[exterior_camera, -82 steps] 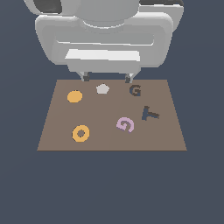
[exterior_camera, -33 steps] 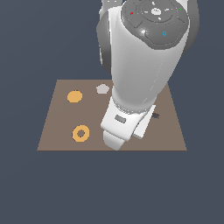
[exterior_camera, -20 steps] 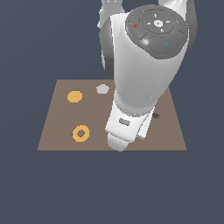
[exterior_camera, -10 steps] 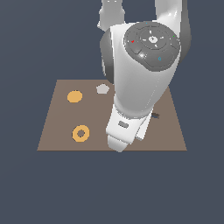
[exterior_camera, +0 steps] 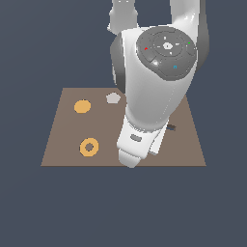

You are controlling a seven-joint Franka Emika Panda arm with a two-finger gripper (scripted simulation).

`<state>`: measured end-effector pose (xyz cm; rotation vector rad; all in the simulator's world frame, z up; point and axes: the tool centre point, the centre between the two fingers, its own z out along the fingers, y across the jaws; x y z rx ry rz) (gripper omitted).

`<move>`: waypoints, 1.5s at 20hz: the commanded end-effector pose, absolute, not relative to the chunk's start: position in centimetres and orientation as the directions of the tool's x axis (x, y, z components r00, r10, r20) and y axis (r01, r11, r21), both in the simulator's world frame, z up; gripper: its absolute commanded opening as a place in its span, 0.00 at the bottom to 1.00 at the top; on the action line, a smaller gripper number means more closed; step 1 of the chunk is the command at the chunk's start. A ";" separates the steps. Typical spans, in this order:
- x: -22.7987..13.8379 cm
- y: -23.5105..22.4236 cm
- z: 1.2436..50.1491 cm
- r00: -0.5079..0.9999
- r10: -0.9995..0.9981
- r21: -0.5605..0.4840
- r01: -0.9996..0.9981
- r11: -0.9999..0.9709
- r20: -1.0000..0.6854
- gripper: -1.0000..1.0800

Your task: Insert a designated object into the corresponding slot on a board.

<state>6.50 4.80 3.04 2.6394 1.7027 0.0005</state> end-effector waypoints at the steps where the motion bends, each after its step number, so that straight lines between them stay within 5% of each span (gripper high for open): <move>1: 6.5 4.8 3.0 0.412 0.911 0.000 0.911 -0.412 0.000 0.00; 16: 6.2 5.5 3.3 0.344 0.939 0.000 0.939 -0.344 0.000 0.00; 30: 3.9 9.1 3.5 -0.061 0.998 0.001 0.998 0.061 0.000 0.00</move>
